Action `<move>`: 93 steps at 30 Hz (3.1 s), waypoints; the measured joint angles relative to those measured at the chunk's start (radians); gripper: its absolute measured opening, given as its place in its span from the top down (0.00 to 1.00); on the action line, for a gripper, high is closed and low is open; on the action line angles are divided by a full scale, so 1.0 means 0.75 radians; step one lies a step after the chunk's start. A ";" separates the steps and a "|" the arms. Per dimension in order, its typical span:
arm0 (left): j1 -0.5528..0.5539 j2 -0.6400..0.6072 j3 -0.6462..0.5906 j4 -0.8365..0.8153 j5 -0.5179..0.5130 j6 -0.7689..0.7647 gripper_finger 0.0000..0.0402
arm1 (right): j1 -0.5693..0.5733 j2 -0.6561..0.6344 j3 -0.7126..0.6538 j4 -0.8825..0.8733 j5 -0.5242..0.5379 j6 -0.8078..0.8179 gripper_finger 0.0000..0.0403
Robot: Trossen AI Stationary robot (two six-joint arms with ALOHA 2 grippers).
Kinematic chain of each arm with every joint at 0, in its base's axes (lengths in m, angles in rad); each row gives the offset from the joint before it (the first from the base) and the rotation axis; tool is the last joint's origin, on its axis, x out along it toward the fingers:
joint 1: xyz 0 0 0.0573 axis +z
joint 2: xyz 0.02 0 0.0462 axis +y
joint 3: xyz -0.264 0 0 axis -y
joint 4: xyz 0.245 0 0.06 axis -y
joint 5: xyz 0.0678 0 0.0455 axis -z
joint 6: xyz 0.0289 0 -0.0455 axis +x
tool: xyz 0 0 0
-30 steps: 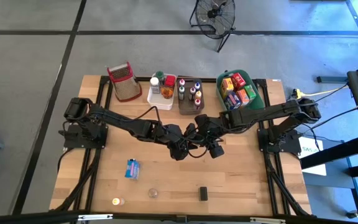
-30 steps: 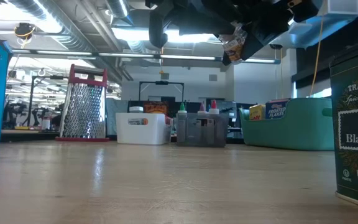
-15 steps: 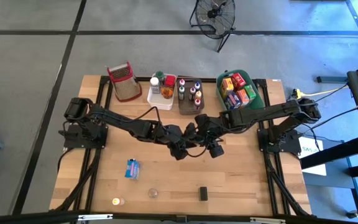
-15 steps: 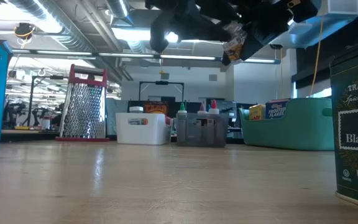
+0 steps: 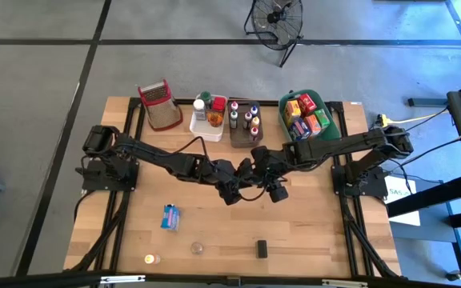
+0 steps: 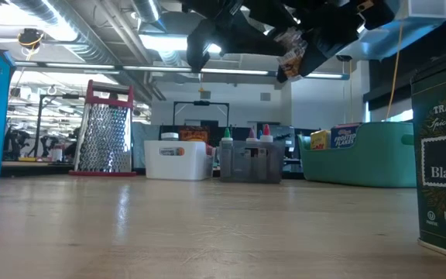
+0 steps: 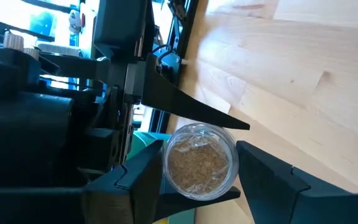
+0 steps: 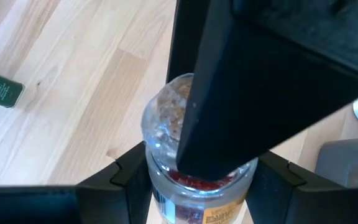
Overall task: Pick & Place Kitchen Items
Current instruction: Put the top brown seasoning bottle into the white bin
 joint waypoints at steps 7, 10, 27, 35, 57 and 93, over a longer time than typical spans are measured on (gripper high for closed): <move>0.013 -0.001 0.000 0.003 0.060 -0.057 0.52 | 0.001 0.000 0.000 -0.001 -0.010 -0.001 0.51; 0.013 -0.001 0.000 0.002 0.055 -0.057 0.52 | 0.001 0.000 0.000 -0.004 -0.010 -0.001 0.51; 0.026 -0.003 -0.024 0.019 0.047 0.062 0.52 | 0.000 0.000 0.000 -0.012 0.000 -0.001 0.51; 0.026 -0.003 -0.025 0.020 0.019 0.068 0.57 | 0.000 0.000 0.000 -0.012 0.000 -0.010 0.51; 0.022 0.000 -0.026 0.053 0.020 0.060 0.56 | 0.001 0.000 0.000 -0.014 -0.006 -0.011 0.51; 0.014 0.001 -0.026 0.062 0.012 0.017 0.51 | 0.004 -0.001 0.002 -0.035 0.021 -0.014 0.51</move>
